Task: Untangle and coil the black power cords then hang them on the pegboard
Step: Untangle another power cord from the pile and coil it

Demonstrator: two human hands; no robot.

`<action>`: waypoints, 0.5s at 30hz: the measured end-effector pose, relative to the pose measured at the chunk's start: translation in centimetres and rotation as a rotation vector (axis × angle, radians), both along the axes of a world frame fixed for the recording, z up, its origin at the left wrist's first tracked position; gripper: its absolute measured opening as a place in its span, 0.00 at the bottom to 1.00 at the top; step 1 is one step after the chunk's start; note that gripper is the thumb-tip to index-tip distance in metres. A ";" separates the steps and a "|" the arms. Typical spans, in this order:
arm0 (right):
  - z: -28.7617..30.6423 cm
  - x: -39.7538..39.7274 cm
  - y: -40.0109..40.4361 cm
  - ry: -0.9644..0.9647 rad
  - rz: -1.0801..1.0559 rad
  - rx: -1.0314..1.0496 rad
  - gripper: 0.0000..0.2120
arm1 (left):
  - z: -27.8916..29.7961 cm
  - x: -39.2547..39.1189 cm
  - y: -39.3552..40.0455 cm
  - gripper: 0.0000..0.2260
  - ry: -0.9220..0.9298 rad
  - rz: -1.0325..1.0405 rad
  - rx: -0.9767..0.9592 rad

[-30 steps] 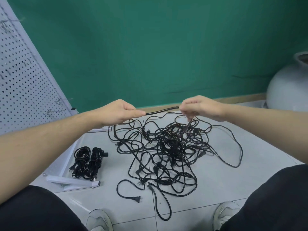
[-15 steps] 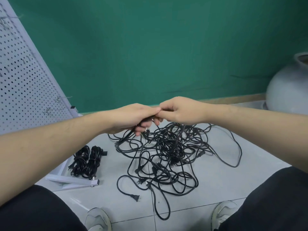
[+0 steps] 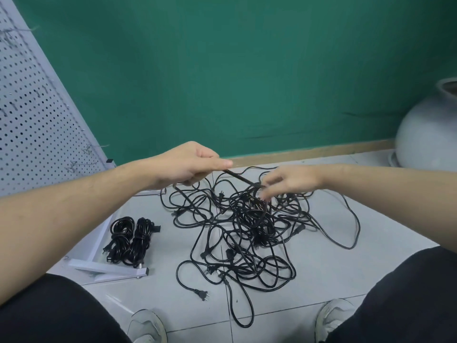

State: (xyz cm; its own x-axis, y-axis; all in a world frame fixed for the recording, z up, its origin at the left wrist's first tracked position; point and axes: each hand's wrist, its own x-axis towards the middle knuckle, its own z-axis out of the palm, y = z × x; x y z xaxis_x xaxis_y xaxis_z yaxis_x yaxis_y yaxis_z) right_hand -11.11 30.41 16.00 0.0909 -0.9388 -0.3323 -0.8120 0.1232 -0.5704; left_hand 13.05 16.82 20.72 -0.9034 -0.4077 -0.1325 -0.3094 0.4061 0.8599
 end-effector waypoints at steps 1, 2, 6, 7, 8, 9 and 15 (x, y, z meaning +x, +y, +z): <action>0.5 -0.4 0.1 -0.084 -0.040 -0.028 0.17 | -0.2 0.3 -0.6 0.24 0.002 0.025 0.007; 0.9 -0.8 0.2 -0.189 -0.083 -0.060 0.18 | -0.3 0.6 -1.2 0.24 -0.011 0.045 0.004; 1.8 -0.9 0.3 -0.315 -0.184 -0.182 0.19 | -1.8 1.9 -2.9 0.27 -0.132 0.112 -0.066; 2.1 -0.4 0.2 -0.271 -0.193 -0.211 0.19 | -2.3 2.2 -3.1 0.25 -0.147 0.125 -0.073; 2.5 0.1 0.0 -0.221 -0.192 -0.234 0.18 | -2.7 2.5 -3.3 0.23 -0.155 0.131 -0.066; 2.9 0.7 -0.1 -0.161 -0.183 -0.252 0.18 | -3.0 2.7 -3.5 0.20 -0.158 0.129 -0.044; 4.4 3.8 -0.6 0.001 -0.101 -0.344 0.14 | -2.2 1.1 -1.2 0.20 -0.158 0.010 0.052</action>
